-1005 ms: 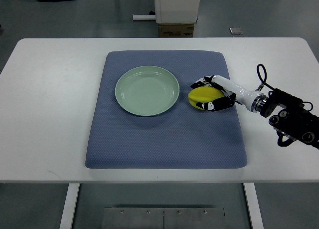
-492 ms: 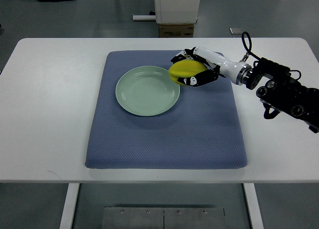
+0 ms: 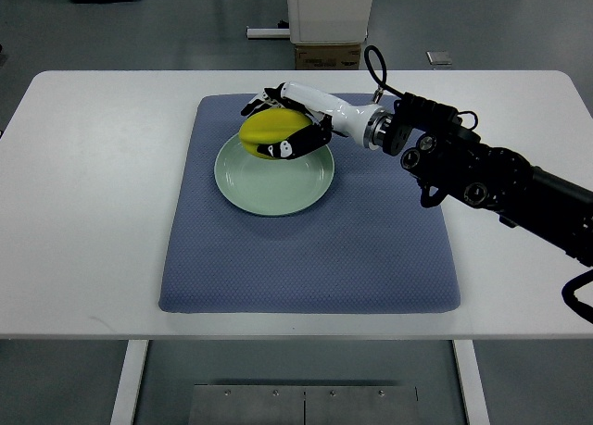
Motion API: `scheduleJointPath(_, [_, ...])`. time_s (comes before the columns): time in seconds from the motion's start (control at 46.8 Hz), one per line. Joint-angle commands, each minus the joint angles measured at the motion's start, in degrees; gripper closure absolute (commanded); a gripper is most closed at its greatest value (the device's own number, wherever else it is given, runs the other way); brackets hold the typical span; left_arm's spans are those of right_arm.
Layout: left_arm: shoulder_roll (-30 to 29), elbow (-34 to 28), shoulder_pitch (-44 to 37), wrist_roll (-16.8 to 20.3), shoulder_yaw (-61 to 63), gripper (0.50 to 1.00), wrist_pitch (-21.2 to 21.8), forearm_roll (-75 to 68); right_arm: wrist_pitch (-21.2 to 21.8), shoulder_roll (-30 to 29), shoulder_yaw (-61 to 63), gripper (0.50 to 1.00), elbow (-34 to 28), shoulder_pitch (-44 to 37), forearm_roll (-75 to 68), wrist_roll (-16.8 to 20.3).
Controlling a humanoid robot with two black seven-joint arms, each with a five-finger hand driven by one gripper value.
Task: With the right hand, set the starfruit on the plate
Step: 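Lift the starfruit and carry it over the green plate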
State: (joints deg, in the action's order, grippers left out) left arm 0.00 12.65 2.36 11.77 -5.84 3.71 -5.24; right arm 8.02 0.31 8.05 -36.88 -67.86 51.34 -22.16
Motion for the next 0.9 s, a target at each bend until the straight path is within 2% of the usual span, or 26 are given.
scheduleJointPath(0.0, [0.0,0.0,0.0,0.0,0.0,0.500,0.0,0.0,-0.1,-0.3,-0.8,1.000,0.5,0.0,0.1,0.1])
scheduleJointPath(0.363, [0.0,0.0,0.0,0.0,0.0,0.500,0.0,0.0,-0.2,-0.3,-3.9,1.000,3.0,0.1,0.3,2.2])
scheduleJointPath(0.876, [0.0,0.0,0.0,0.0,0.0,0.500,0.0,0.0,-0.4,-0.3,-6.9,1.000,2.4,1.7,0.0,3.8])
